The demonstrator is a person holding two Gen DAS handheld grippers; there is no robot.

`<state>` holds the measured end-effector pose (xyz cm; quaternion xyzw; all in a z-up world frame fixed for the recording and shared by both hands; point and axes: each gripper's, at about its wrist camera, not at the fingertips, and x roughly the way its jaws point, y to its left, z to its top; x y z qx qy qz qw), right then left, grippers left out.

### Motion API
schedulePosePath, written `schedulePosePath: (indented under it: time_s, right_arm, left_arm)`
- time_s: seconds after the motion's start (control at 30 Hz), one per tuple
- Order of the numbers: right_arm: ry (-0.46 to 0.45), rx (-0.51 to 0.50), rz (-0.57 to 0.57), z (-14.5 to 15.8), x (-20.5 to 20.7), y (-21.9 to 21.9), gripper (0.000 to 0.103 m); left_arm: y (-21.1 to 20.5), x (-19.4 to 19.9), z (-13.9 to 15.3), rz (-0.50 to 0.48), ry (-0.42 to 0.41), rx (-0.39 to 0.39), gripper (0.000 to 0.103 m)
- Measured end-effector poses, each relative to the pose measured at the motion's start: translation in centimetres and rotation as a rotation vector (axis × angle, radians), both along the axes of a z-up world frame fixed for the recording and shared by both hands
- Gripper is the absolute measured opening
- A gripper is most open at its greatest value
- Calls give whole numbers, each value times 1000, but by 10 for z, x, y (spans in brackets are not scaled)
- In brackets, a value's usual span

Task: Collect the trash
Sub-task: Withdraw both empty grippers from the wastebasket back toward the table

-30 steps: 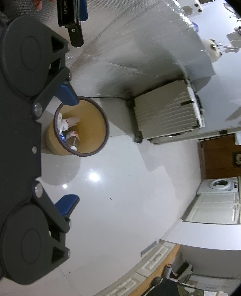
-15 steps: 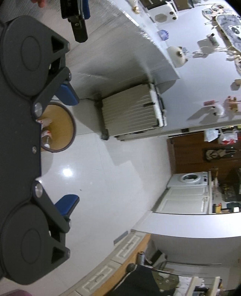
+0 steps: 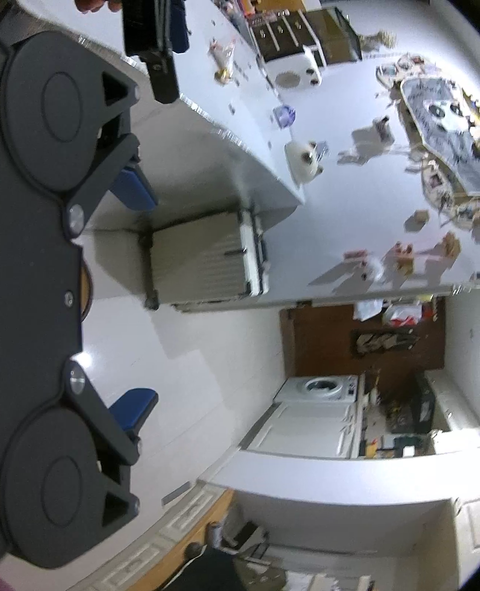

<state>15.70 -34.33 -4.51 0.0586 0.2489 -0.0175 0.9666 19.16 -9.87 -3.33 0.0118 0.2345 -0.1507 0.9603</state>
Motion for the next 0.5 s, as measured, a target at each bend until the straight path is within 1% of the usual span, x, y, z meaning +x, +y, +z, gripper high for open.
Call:
schedulePosePath:
  time_s: [0.27, 0.5]
  right_arm:
    - [-41, -11, 66, 26, 19, 50, 103]
    - [-48, -19, 120, 39, 47, 99, 103]
  left_arm:
    - [54, 3, 30, 66, -63, -18, 103]
    - [124, 6, 58, 144, -143, -2, 103]
